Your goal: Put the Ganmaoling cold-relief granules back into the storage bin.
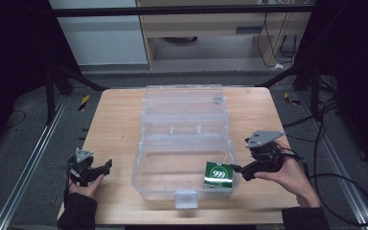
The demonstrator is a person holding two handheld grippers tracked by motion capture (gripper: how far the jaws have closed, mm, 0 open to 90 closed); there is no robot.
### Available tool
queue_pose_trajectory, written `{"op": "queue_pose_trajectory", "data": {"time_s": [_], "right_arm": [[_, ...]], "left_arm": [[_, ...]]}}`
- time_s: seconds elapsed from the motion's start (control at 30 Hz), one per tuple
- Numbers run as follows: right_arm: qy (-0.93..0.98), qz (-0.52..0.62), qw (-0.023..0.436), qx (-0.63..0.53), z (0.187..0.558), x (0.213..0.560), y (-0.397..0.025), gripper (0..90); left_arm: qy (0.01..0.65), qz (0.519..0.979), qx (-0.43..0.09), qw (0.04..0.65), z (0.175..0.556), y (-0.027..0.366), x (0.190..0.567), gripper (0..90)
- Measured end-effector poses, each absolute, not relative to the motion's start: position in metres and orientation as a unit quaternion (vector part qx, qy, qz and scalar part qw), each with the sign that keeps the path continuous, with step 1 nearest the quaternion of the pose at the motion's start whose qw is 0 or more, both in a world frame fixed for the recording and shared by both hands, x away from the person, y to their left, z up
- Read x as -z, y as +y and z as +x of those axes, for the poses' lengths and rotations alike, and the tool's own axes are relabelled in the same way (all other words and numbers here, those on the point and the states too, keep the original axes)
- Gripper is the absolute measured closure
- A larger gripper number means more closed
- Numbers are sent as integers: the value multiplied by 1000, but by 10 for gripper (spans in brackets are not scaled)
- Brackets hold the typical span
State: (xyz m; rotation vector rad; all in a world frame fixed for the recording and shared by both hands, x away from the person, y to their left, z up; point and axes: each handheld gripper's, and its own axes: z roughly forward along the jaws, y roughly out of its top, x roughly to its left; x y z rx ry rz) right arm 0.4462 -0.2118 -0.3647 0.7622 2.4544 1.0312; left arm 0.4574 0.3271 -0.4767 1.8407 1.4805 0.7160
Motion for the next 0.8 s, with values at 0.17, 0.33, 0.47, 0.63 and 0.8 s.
{"op": "queue_pose_trajectory", "data": {"time_s": [0.17, 0.33, 0.47, 0.63, 0.8], "right_arm": [[805, 358, 227, -414, 441, 383, -244, 27], [763, 428, 250, -415, 444, 407, -266, 38], [734, 477, 251, -413, 448, 433, -279, 38], [721, 510, 255, -395, 449, 460, -292, 36], [689, 551, 269, -387, 448, 476, -308, 38]], "left_arm": [[566, 705, -274, 328, 457, 327, 476, 239], [565, 705, -274, 331, 457, 327, 476, 252], [564, 706, -274, 330, 457, 326, 476, 261], [564, 705, -275, 331, 457, 326, 476, 275], [564, 705, -281, 326, 458, 327, 477, 288]]}}
